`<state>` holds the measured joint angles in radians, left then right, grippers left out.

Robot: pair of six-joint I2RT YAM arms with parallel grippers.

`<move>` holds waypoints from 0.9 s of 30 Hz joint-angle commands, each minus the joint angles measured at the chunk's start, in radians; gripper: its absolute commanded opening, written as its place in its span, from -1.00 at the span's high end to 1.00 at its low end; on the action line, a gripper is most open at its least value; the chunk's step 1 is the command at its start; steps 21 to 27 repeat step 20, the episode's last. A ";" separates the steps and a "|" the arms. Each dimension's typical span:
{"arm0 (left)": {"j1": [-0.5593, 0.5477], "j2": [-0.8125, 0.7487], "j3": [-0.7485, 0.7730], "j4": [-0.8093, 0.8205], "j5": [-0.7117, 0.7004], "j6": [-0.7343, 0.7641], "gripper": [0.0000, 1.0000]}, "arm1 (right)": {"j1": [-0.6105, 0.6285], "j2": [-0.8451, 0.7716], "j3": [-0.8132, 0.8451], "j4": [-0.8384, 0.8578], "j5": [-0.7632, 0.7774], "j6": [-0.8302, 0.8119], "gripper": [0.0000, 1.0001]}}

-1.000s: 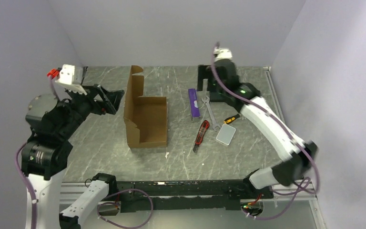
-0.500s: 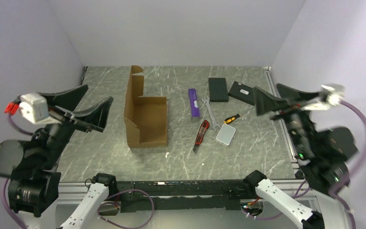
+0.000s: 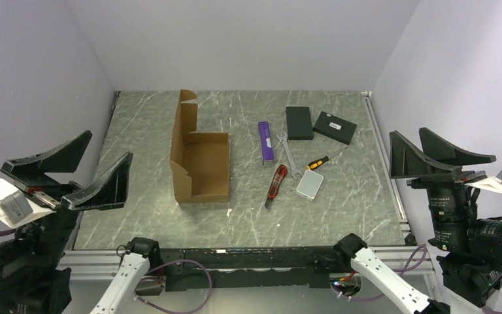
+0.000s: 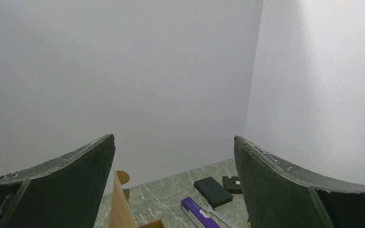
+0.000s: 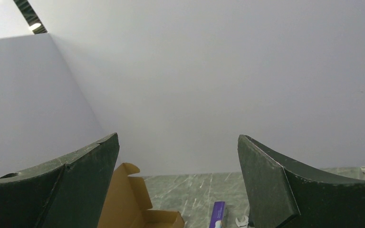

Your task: Unpack the express box

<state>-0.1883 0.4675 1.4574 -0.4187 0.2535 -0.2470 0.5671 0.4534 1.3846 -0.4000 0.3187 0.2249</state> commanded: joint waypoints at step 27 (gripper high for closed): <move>-0.016 -0.005 -0.020 0.040 -0.061 0.029 -0.99 | 0.001 -0.032 -0.006 -0.004 0.139 -0.024 -0.99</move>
